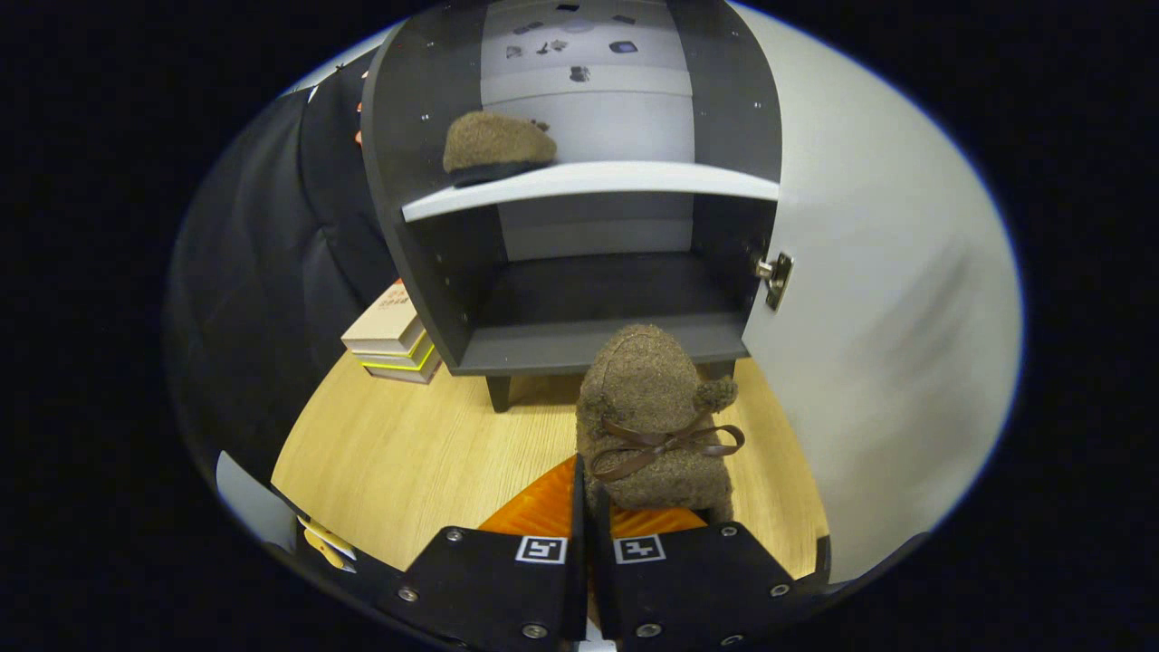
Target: Open the shoe cabinet door, grab the shoes and put them into the shoe cabinet, then close the shoe cabinet door.
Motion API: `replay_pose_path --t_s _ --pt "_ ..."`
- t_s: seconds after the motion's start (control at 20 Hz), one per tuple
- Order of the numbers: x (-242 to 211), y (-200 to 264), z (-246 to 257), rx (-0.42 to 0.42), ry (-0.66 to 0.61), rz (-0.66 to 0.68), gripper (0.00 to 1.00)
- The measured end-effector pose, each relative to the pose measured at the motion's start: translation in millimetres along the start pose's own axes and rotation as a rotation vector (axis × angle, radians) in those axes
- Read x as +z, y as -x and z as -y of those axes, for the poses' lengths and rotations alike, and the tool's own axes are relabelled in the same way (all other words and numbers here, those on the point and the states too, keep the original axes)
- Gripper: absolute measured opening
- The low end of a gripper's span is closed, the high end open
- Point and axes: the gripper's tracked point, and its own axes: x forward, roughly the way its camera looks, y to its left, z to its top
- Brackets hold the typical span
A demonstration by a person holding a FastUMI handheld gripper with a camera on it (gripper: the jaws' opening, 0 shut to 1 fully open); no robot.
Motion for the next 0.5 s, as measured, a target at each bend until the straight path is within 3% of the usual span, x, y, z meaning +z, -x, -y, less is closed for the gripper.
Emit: replay_pose_path --t_s 0.5 --pt "132.5 27.8 8.1 -0.002 0.049 0.173 0.05"
